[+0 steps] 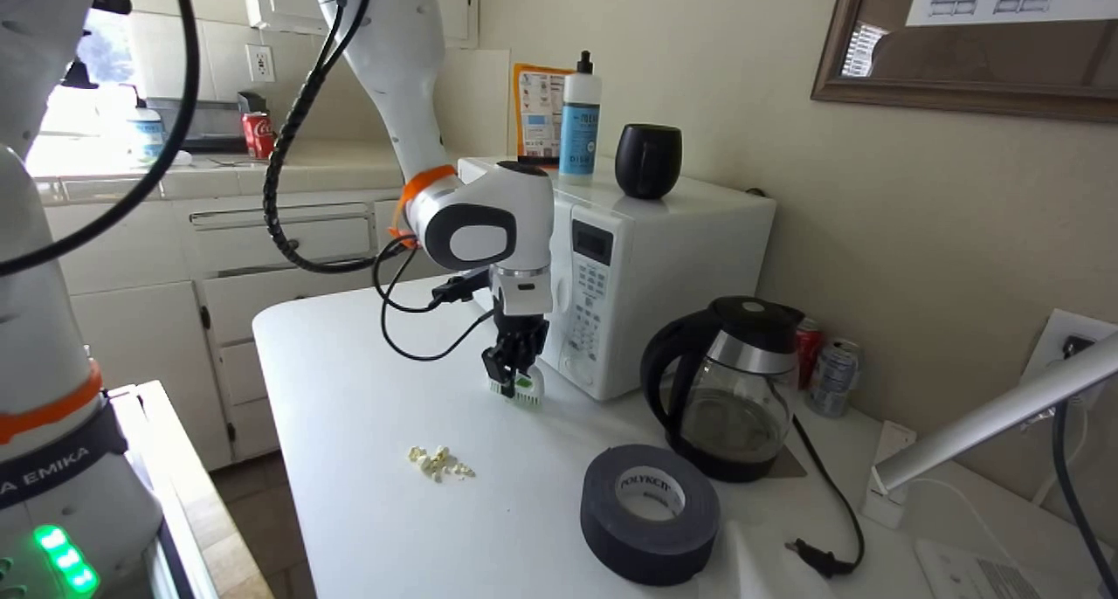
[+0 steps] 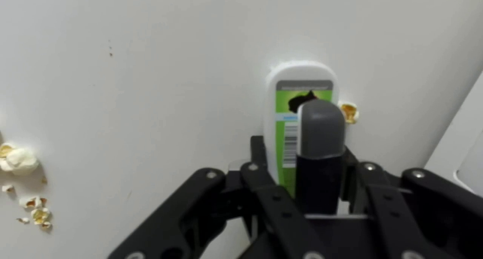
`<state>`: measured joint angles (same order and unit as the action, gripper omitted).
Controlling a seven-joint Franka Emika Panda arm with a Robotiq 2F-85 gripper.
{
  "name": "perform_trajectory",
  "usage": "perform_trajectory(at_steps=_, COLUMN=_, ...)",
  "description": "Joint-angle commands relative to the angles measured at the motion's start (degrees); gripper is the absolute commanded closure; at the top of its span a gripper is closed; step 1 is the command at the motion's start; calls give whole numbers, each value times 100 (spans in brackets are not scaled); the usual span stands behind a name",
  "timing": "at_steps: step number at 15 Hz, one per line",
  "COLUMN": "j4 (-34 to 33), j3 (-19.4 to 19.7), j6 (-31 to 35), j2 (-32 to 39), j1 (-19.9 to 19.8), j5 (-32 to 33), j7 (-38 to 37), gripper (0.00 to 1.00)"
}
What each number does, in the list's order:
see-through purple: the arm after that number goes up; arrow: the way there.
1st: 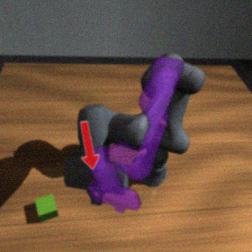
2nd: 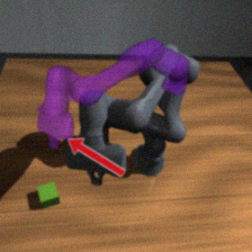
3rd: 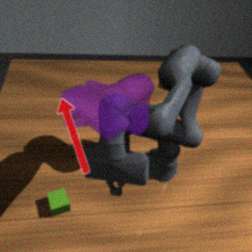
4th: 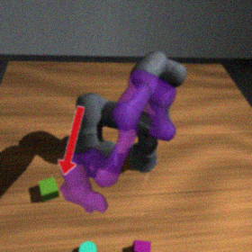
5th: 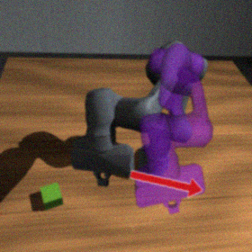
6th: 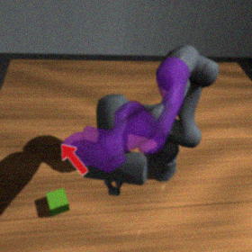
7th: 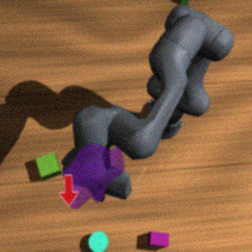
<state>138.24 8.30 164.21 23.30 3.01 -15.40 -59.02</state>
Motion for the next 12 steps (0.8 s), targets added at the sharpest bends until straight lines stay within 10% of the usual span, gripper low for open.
perform_trajectory(at_steps=1, j4=611, j3=213, j6=11, j2=-37, j1=97, j5=74, j7=-157, gripper=82)
perform_trajectory(at_steps=12, j4=1976, j3=1099, j6=10, j2=-704, j1=121, j5=1010, j7=-487, gripper=82)
